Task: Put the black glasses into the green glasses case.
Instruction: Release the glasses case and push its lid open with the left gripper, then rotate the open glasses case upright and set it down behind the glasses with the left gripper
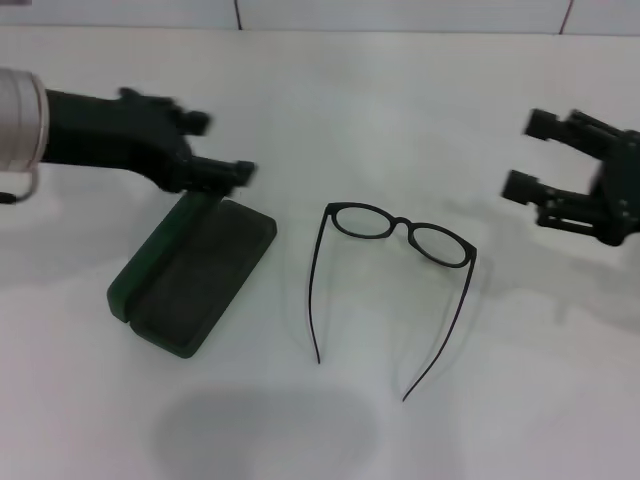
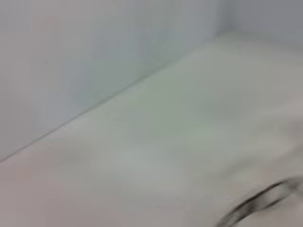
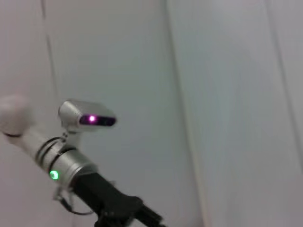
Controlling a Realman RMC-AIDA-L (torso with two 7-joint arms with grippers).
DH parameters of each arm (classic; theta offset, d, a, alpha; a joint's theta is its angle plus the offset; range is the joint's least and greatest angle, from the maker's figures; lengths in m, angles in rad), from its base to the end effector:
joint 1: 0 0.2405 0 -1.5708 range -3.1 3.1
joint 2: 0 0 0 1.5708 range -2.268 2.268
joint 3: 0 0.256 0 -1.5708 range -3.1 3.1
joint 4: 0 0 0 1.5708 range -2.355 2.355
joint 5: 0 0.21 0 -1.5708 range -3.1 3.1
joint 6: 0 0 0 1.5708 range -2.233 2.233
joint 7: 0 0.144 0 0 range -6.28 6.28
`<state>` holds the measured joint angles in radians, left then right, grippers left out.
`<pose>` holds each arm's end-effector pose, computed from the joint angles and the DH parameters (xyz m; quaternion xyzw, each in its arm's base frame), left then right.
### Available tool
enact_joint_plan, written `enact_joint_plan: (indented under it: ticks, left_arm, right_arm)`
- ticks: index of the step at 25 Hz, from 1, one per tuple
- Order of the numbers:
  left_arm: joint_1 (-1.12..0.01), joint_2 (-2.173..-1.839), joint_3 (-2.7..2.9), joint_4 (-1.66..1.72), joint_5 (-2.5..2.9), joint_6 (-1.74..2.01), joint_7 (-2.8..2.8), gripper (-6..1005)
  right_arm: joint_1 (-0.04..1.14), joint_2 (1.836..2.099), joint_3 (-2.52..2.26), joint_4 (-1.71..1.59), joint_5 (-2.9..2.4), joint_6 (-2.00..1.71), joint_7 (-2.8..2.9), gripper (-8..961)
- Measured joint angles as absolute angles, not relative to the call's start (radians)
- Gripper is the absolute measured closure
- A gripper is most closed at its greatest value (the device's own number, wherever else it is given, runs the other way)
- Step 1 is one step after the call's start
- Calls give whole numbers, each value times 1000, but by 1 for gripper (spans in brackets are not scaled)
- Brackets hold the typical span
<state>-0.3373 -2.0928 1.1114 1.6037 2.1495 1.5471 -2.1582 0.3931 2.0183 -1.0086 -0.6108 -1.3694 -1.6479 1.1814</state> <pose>-0.1805 0.3250 0.0665 -0.9500 -0.2253 -0.0663 0.2060 0.2436 0.3082 0.0252 -0.8887 0.1256 0.4112 0.1593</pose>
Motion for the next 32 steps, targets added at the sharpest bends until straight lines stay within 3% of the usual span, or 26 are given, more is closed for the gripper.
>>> enact_joint_plan:
  ticks: [5, 11, 21, 32]
  left_arm:
    - [-324, -2091, 1346, 1813, 2595, 1504, -2533, 136]
    - [-363, -2090, 1415, 1686, 2700, 1500, -2632, 226]
    - [-394, -2092, 1417, 1559, 2700, 1465, -2634, 232]
    - [-398, -2089, 1418, 1542, 2679, 1477, -2606, 511]
  right_arm:
    - [359, 2020, -970, -571, -1359, -1654, 1142, 81]
    - [386, 2017, -971, -534, -1352, -1646, 1121, 81]
    - [396, 2016, -970, -531, -1350, -1644, 1107, 80]
    - [389, 2018, -969, -518, -1346, -1641, 1105, 80]
